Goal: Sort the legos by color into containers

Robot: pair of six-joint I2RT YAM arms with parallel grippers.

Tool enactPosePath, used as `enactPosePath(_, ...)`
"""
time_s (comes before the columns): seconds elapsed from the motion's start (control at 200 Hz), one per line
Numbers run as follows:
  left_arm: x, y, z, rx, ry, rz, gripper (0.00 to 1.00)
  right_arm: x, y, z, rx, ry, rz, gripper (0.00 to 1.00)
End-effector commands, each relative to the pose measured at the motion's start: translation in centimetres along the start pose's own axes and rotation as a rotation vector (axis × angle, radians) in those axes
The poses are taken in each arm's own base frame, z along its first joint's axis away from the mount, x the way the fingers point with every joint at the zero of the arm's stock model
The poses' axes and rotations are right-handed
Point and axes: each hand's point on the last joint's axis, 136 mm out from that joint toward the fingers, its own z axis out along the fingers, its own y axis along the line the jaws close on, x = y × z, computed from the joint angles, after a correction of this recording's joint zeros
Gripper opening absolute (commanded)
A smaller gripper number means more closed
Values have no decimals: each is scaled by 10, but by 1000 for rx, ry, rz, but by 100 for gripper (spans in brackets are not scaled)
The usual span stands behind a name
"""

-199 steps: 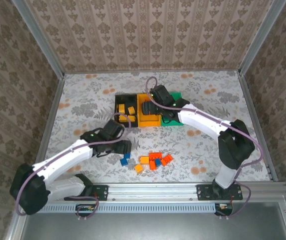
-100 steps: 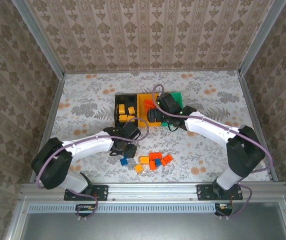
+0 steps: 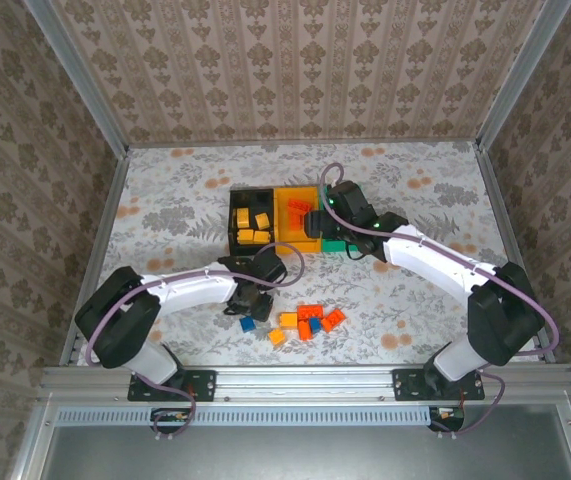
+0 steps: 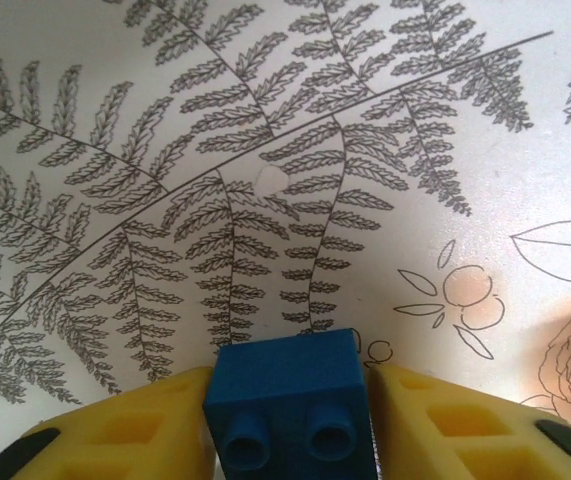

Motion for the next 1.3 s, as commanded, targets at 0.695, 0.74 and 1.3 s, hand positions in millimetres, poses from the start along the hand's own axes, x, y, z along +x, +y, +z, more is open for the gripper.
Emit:
enactPosePath(0.695, -235, -68, -137, 259, -650, 52, 30, 40, -100, -52, 195, -65, 226, 86)
enactPosePath(0.74, -254, -73, -143, 277, -683, 49, 30, 43, -103, -54, 199, -61, 232, 86)
enactPosePath(1.3, -341, -122, -105, 442, -652, 45, 56, 63, -114, -65, 213, -34, 235, 87)
